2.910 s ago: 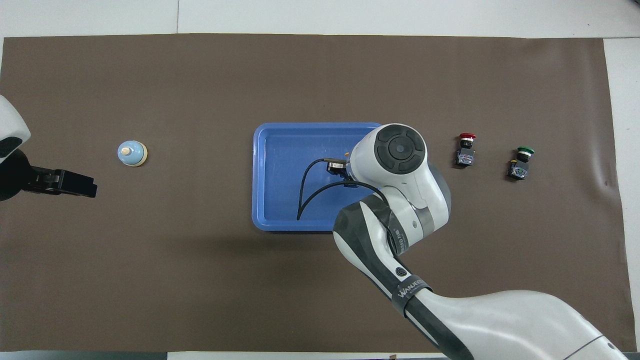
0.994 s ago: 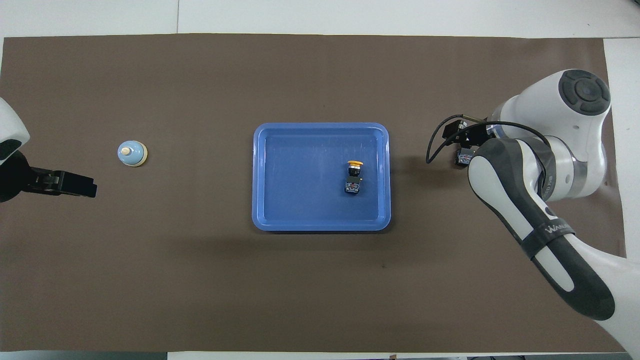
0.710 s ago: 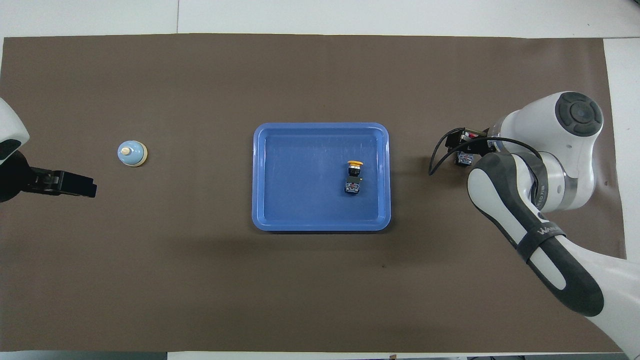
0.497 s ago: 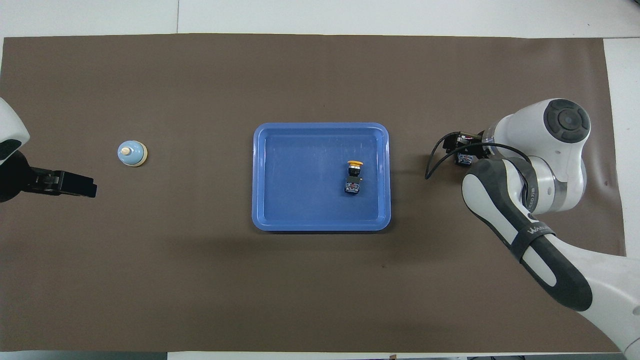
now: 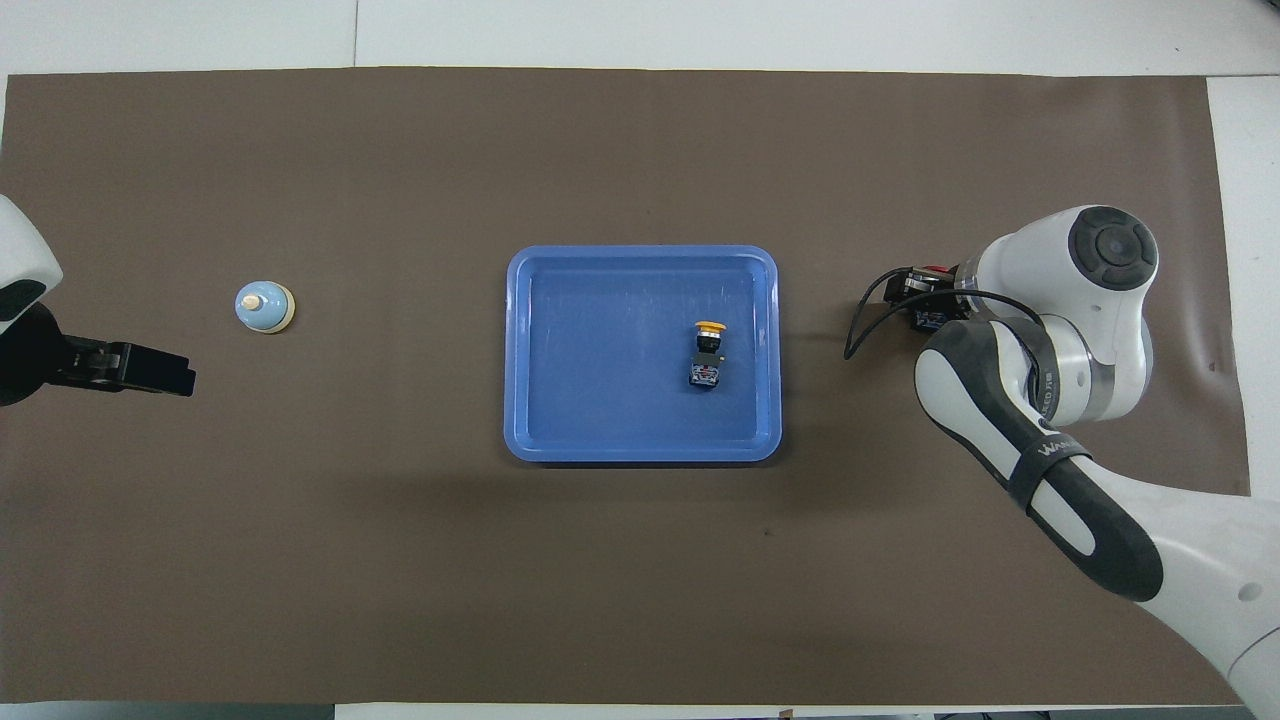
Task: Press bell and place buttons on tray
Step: 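Grasp the red-capped button with the right gripper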
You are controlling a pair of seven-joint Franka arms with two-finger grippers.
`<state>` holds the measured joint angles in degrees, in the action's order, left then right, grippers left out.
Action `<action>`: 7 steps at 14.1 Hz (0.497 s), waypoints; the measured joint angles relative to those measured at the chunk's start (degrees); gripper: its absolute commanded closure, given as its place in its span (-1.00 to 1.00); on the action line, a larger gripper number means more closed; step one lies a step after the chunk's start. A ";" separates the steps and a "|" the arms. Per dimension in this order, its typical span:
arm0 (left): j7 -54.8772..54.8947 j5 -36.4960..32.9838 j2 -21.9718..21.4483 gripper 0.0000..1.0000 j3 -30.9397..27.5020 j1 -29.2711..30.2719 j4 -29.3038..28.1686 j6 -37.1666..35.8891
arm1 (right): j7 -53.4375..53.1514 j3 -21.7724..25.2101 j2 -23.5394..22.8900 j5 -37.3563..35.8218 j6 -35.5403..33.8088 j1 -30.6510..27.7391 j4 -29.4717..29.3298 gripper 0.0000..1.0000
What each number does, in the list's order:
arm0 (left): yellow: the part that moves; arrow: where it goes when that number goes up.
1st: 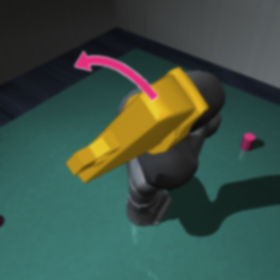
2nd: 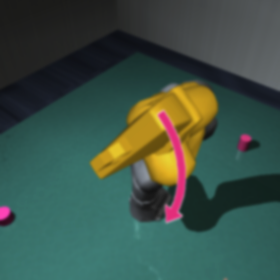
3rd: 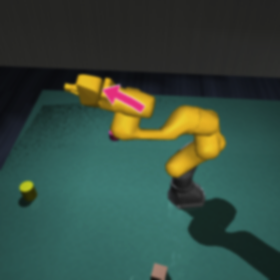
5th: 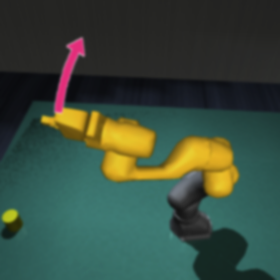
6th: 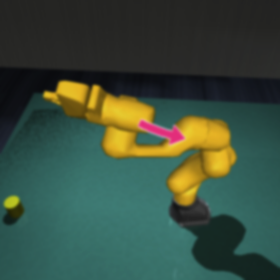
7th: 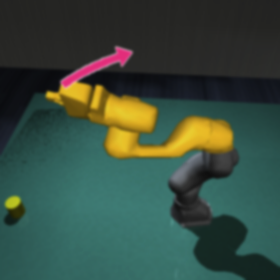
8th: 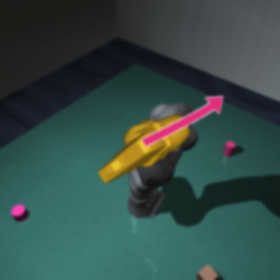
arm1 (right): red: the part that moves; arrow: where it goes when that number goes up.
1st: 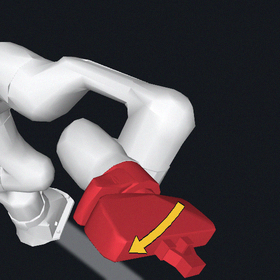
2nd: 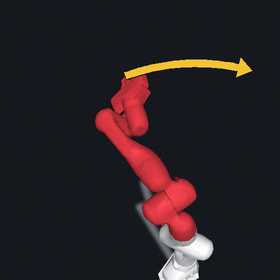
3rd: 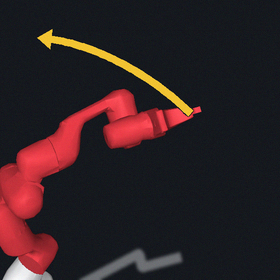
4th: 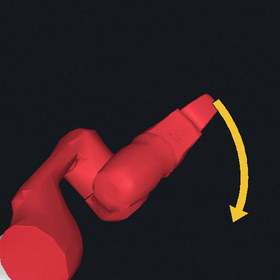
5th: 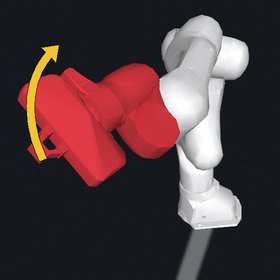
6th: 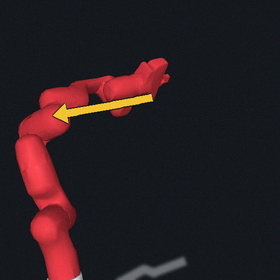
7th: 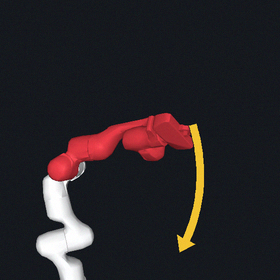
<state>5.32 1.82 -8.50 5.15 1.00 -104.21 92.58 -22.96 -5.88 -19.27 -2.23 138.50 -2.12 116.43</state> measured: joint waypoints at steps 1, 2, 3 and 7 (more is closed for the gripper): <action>0.00 0.00 0.00 -1.00 0.00 0.00 -0.01 0.00 | 0.00 -0.02 0.00 0.00 0.00 0.00 0.13 0.26; 0.00 0.00 0.00 -1.00 0.00 0.00 -0.01 0.00 | 0.00 -0.01 0.01 -0.06 0.00 0.00 0.27 0.52; 0.00 0.00 0.00 -1.00 0.00 0.00 -0.01 0.00 | 0.00 0.02 0.12 -0.12 0.01 -0.01 0.26 0.75; 0.01 0.00 0.00 -1.00 0.00 0.00 -0.01 0.01 | 0.00 -0.06 0.41 -0.15 0.04 0.00 0.45 1.00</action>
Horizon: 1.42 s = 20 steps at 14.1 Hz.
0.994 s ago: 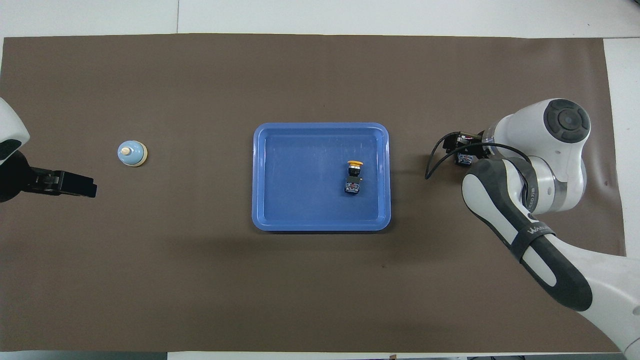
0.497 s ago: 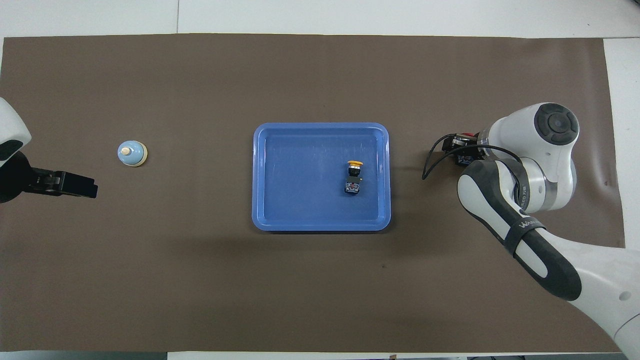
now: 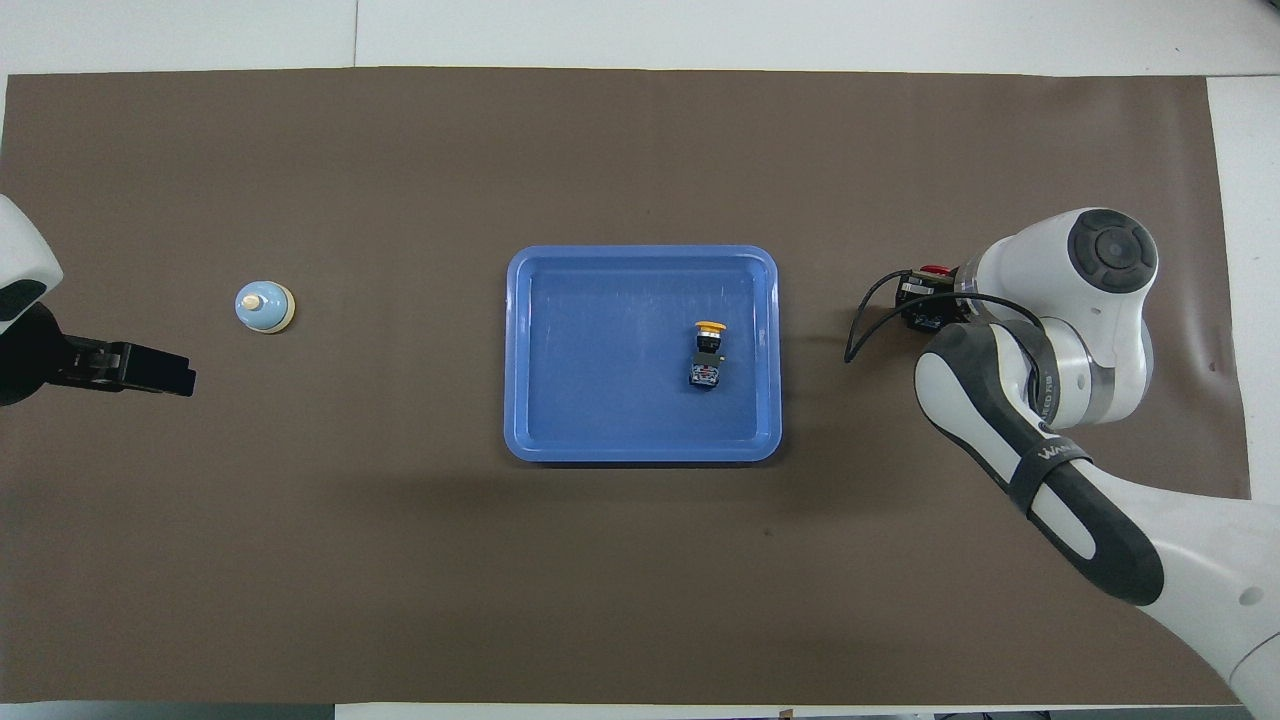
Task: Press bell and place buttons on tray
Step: 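Grasp the red-capped button with the right gripper, then carry the red button into the tray beside the yellow one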
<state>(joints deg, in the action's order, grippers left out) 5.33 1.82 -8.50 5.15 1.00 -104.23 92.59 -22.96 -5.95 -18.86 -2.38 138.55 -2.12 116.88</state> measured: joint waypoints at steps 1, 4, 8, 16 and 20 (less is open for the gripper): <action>0.01 0.00 0.00 -1.00 0.00 0.00 0.00 0.01 | 0.00 -0.01 0.00 -0.02 0.00 0.01 -0.01 1.00; 0.01 0.00 -0.01 -1.00 -0.05 0.00 0.00 0.04 | 0.00 -0.48 0.07 -0.02 -1.13 0.90 -1.17 1.00; 0.01 0.00 -0.01 -1.00 -0.10 0.01 0.00 0.08 | -4.04 -1.02 0.84 0.19 -12.34 7.79 -10.91 1.00; 0.06 0.00 -0.01 -1.00 -0.49 0.10 0.00 0.13 | -19.71 -1.33 -0.11 4.79 -14.45 25.48 -16.49 1.00; 0.78 -0.03 -0.01 -1.00 -0.86 0.43 0.00 0.13 | -23.86 -1.27 -4.34 4.79 -9.37 30.32 -16.43 1.00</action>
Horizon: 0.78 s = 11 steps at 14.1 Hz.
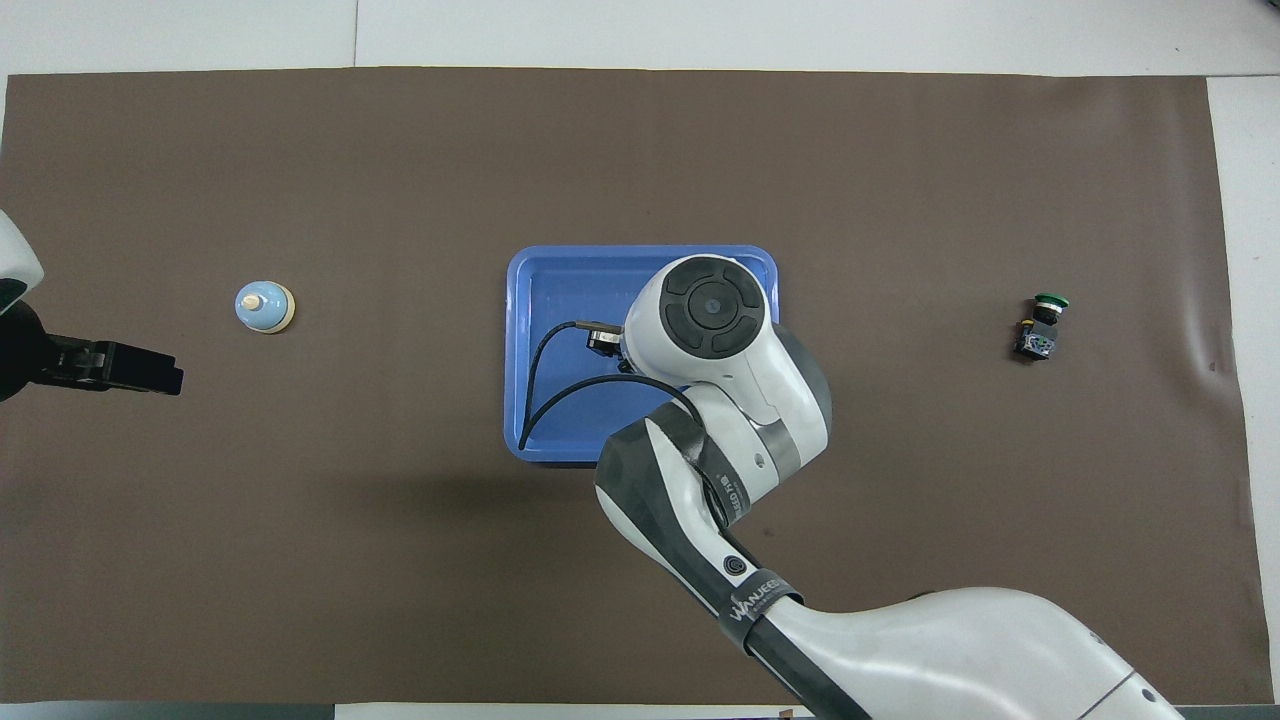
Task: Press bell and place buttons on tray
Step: 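Carry the red button into the tray beside the yellow one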
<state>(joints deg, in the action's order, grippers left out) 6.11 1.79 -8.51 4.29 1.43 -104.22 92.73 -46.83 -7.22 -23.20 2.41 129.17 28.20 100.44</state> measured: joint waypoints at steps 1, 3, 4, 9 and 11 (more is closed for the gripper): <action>0.09 0.00 0.00 -1.00 0.00 0.17 0.00 0.00 | -0.04 0.00 -0.85 0.00 0.84 0.29 0.05 1.00; 0.18 0.00 0.00 -1.00 0.00 0.38 0.00 0.00 | -0.04 0.12 -2.31 0.00 2.56 0.33 0.32 1.00; 0.21 0.00 0.00 -1.00 0.00 0.39 0.00 0.00 | -0.04 0.24 -2.86 0.00 2.83 0.32 0.36 1.00; 0.28 0.00 0.00 -1.00 0.01 0.39 0.00 0.01 | -0.04 0.32 -3.30 0.00 7.27 0.30 3.58 0.90; 0.29 0.00 0.00 -1.00 0.01 0.39 0.00 0.02 | -0.04 0.31 -3.28 0.00 7.84 0.30 4.60 0.52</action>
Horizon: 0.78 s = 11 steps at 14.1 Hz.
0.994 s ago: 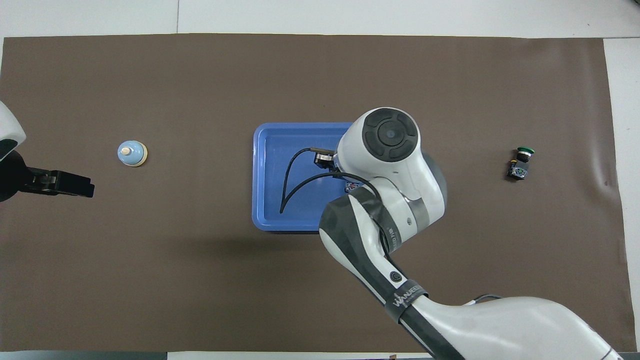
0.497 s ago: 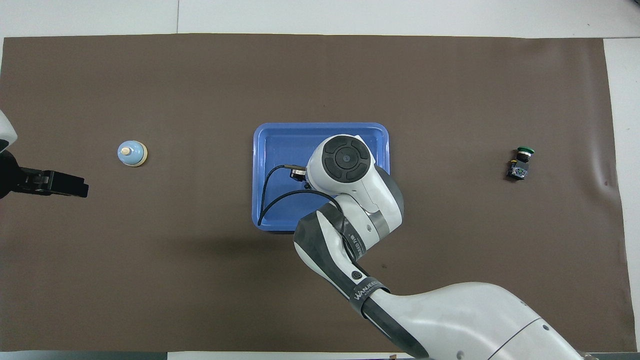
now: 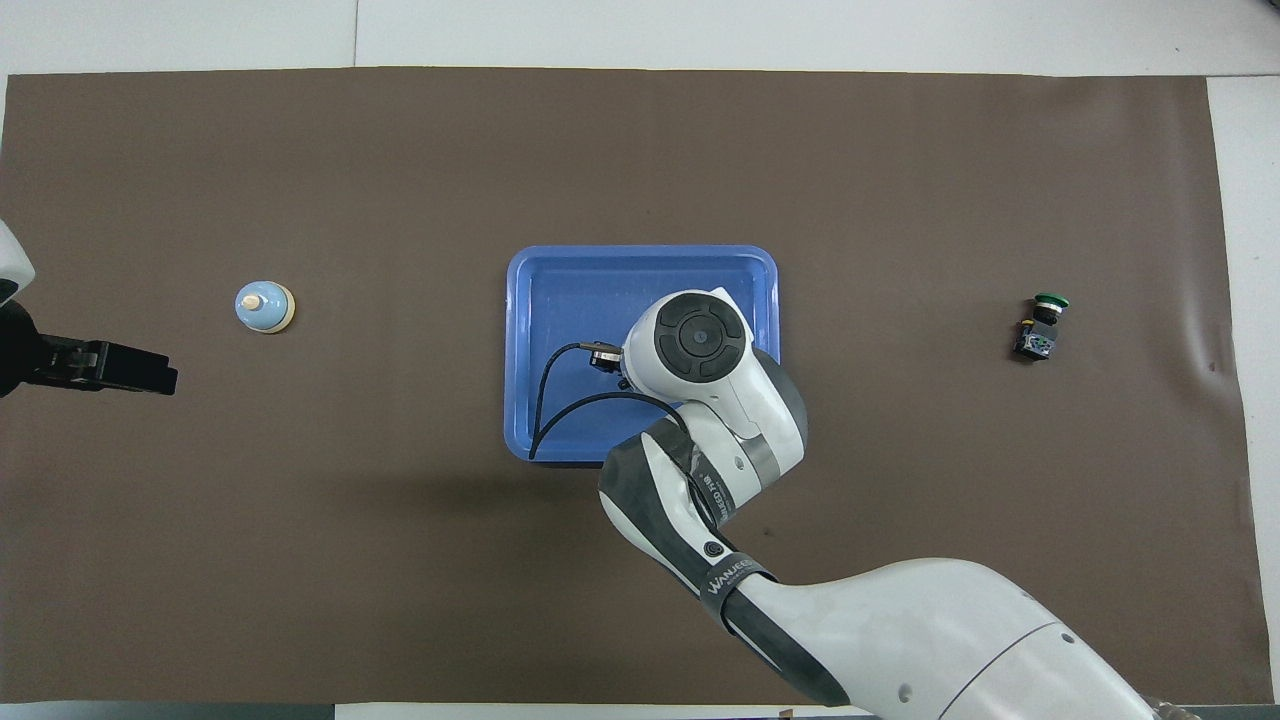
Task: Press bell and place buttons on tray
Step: 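Carry the red button into the tray beside the yellow one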
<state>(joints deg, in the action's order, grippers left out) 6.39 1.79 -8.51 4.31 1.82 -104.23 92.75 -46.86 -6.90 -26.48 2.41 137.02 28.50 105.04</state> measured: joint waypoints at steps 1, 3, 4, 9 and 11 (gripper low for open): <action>0.01 0.00 0.00 -1.00 0.00 0.00 0.00 0.00 | 0.00 0.00 0.15 0.00 0.09 0.00 0.12 -0.14; 0.01 0.00 0.00 -1.00 0.00 0.00 0.00 0.03 | 0.00 0.00 0.22 0.00 0.09 0.00 0.24 -1.00; 0.01 0.00 0.00 -1.00 0.00 0.00 0.00 0.08 | 0.00 0.00 0.23 0.00 0.08 0.00 0.25 -1.00; 0.02 0.00 0.00 -1.00 0.00 0.00 0.00 0.33 | -4.36 0.12 1.33 0.00 -4.00 -0.41 -2.50 -1.00; 0.02 0.00 0.00 -1.00 0.02 0.00 0.00 0.47 | -5.00 0.77 3.78 0.00 -9.50 -2.03 -4.94 -1.00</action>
<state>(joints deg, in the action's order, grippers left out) 6.41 1.79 -8.51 4.33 1.82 -104.22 93.22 -51.86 -6.13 -22.70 2.41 127.52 26.47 100.11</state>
